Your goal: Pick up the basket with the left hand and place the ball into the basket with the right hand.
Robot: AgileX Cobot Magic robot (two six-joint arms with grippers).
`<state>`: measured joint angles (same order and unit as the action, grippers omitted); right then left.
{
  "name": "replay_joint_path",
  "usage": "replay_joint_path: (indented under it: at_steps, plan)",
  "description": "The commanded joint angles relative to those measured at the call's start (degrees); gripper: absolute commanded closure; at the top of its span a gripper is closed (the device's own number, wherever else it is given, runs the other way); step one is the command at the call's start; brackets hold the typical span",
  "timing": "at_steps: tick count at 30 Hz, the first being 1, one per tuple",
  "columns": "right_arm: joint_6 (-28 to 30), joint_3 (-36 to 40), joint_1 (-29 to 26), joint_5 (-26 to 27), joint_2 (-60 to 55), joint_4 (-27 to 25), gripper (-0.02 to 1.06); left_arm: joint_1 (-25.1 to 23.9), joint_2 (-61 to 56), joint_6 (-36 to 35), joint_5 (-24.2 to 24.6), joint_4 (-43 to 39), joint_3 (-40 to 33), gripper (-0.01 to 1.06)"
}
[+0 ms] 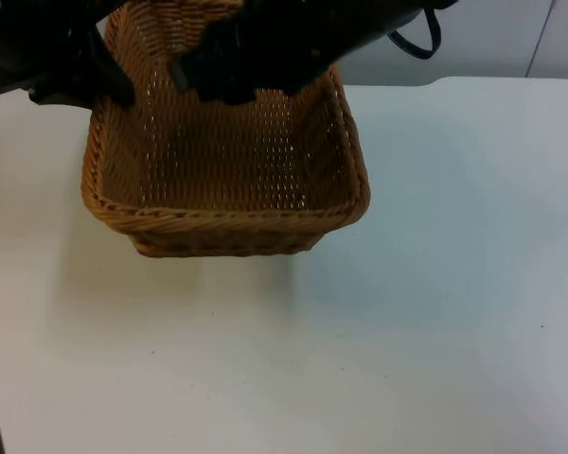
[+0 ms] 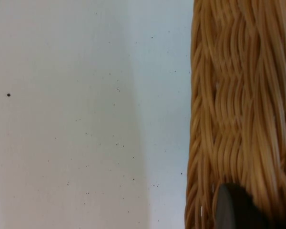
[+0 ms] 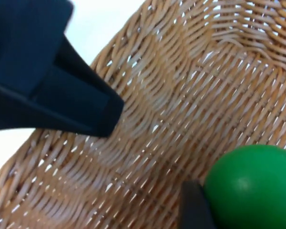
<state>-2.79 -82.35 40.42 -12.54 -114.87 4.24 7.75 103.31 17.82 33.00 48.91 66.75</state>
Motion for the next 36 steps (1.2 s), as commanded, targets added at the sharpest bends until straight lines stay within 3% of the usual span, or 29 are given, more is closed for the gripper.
replay_joint_path:
  at_steps: [1, 11, 14, 16, 17, 18, 22, 29, 36]
  plan:
    - [0.3, -0.3, 0.2, 1.1, 0.3, 0.0, 0.52, -0.2, -0.8, -0.3, 0.3, 1.7, 0.5, 1.05]
    - [0.2, -0.3, 0.2, 1.3, 0.3, 0.0, 0.52, -0.2, -0.8, -0.3, 0.4, 1.7, 0.5, 1.05]
    - [0.2, -0.3, 0.2, 1.1, 0.3, 0.0, 0.57, -0.2, -0.8, -0.3, 0.4, 1.7, 0.5, 1.05]
    - [0.3, -0.9, 0.0, -0.7, 0.4, 0.4, 0.81, -0.2, -0.8, -0.3, 0.4, 1.7, 0.5, 1.05]
    - [0.8, -1.6, 0.1, -1.7, 0.6, 0.6, 1.01, -0.2, -0.8, -0.3, 0.4, 1.7, 0.5, 1.05]
    - [1.8, -2.4, 0.1, -2.5, 0.8, 0.7, 1.05, -0.2, -0.8, -0.3, 0.4, 1.7, 0.5, 1.05]
    - [2.8, -5.3, -0.7, -5.0, 2.2, 2.0, 1.05, -0.2, -0.8, -0.3, 0.4, 1.7, 0.5, 1.05]
    - [2.8, -9.3, -6.8, -10.2, 7.0, 2.1, 1.05, -0.2, -0.8, -0.3, -0.2, 1.6, 0.5, 1.05]
    - [1.3, -9.3, -19.6, -19.4, 13.9, 2.1, 1.05, -0.2, -0.8, -0.3, -0.6, 1.7, 0.5, 1.05]
